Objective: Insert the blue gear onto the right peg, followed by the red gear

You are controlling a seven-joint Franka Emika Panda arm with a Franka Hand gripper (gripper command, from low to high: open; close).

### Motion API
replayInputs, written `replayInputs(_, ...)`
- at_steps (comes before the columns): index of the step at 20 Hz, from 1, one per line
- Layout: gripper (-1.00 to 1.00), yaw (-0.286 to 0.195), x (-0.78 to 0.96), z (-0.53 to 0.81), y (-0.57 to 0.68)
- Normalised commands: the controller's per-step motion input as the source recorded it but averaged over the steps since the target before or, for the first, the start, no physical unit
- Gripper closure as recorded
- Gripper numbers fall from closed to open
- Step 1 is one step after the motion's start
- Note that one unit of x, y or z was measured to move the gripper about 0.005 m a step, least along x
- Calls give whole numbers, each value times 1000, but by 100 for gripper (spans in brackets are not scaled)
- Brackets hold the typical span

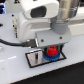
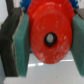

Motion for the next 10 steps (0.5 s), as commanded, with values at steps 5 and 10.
replayInputs(5, -100, 0, 57, 138, 82)
replayInputs(10, -100, 0, 0, 525, 172)
